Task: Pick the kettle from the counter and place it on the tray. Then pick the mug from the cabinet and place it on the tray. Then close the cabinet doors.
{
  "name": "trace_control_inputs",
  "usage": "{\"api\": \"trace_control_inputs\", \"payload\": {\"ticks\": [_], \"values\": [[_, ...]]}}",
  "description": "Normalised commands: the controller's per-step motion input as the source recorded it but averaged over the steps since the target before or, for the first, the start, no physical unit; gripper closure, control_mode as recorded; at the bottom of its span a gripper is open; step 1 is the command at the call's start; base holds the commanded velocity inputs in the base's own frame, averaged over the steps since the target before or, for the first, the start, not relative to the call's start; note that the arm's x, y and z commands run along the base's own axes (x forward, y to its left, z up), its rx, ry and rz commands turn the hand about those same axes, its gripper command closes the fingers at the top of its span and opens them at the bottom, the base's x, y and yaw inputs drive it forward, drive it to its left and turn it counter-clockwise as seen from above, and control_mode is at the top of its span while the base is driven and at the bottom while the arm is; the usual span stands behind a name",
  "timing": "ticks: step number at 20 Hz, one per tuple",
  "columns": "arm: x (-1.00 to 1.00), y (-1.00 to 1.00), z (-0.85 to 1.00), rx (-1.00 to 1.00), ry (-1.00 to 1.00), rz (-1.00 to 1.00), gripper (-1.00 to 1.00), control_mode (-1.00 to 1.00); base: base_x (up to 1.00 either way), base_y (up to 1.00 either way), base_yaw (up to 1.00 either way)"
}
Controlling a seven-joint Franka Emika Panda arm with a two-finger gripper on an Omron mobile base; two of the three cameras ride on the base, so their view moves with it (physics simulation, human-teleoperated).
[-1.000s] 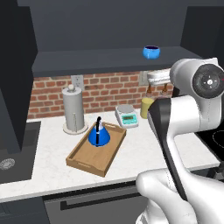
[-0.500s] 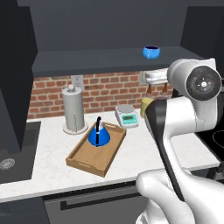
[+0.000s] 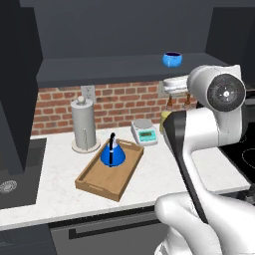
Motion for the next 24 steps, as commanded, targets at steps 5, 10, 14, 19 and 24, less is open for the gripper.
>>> {"api": "trace_control_inputs", "payload": {"ticks": [5, 10, 14, 19, 24], "values": [[0.51, 0.00, 0.00, 0.01, 0.00, 0.00, -1.00, -1.00, 0.00, 0.00, 0.00], [0.53, 0.00, 0.00, 0.00, 0.00, -0.03, -1.00, -1.00, 0.00, 0.00, 0.00], [0.49, 0.00, 0.00, 0.00, 0.00, -0.08, -1.00, -1.00, 0.00, 0.00, 0.00], [0.34, -0.04, 0.00, 0.03, 0.01, -0.07, -1.00, -1.00, 0.00, 0.00, 0.00], [0.29, -0.17, 0.00, 0.14, 0.04, -0.07, -1.00, -1.00, 0.00, 0.00, 0.00]]}}
